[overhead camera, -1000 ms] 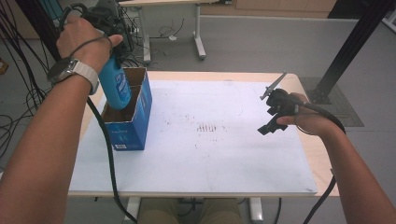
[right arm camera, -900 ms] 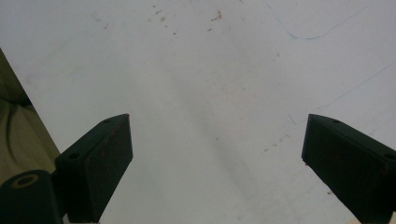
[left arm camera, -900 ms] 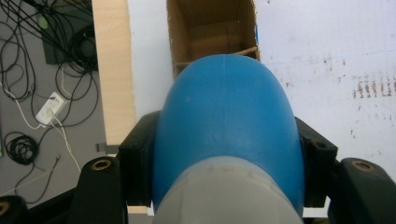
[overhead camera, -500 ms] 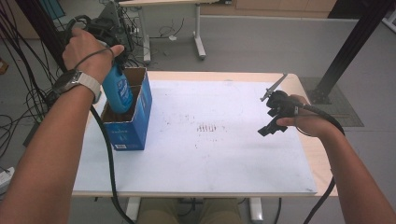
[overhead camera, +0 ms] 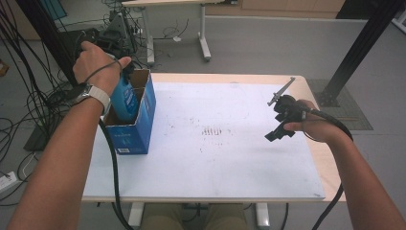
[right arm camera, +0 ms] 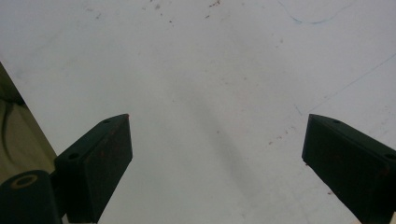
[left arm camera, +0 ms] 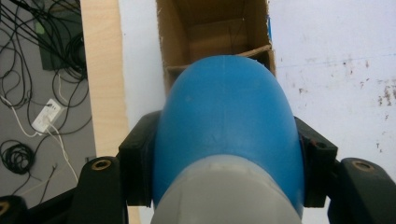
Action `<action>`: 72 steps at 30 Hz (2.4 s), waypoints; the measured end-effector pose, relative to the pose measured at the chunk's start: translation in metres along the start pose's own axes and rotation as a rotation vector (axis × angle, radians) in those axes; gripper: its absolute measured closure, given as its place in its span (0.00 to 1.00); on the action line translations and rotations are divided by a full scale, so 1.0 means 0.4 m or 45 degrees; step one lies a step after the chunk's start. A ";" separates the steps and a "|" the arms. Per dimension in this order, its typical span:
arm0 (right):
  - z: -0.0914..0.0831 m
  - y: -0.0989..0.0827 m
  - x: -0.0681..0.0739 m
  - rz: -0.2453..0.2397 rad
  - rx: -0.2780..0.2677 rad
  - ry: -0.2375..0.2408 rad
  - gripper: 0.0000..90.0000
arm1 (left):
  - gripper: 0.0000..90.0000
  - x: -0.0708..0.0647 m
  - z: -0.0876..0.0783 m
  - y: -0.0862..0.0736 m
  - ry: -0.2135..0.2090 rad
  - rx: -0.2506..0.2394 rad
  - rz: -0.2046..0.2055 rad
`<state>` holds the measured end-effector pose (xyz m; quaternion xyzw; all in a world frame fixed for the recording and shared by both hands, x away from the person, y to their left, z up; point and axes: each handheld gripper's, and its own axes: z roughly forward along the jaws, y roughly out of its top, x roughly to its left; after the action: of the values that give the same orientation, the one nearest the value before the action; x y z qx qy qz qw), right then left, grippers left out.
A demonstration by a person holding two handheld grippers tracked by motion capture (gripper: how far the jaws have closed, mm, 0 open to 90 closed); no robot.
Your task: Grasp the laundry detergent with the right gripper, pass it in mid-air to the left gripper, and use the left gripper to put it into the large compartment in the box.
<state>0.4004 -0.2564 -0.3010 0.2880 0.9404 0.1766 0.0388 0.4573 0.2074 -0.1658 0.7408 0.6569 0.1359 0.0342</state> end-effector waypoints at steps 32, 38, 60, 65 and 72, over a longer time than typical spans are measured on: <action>0.015 0.001 -0.006 0.011 0.017 0.003 0.09 | 0.42 -0.020 0.130 -0.020 0.017 -0.004 0.007; 0.018 -0.006 -0.008 0.019 0.019 0.007 0.09 | 0.42 -0.025 0.143 -0.020 0.016 0.003 0.005; 0.018 -0.006 -0.009 0.027 0.023 0.007 0.09 | 0.42 -0.027 0.195 -0.031 0.010 0.022 -0.010; 0.018 -0.010 -0.008 0.031 0.024 0.007 0.09 | 0.42 -0.027 0.206 -0.033 0.018 0.024 -0.007; 0.019 -0.012 -0.008 0.034 0.026 0.006 0.09 | 0.42 -0.029 0.223 -0.036 0.004 0.031 -0.004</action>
<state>0.4020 -0.2596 -0.3100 0.3006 0.9383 0.1682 0.0310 0.4641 0.2094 -0.2565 0.7400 0.6597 0.1291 0.0245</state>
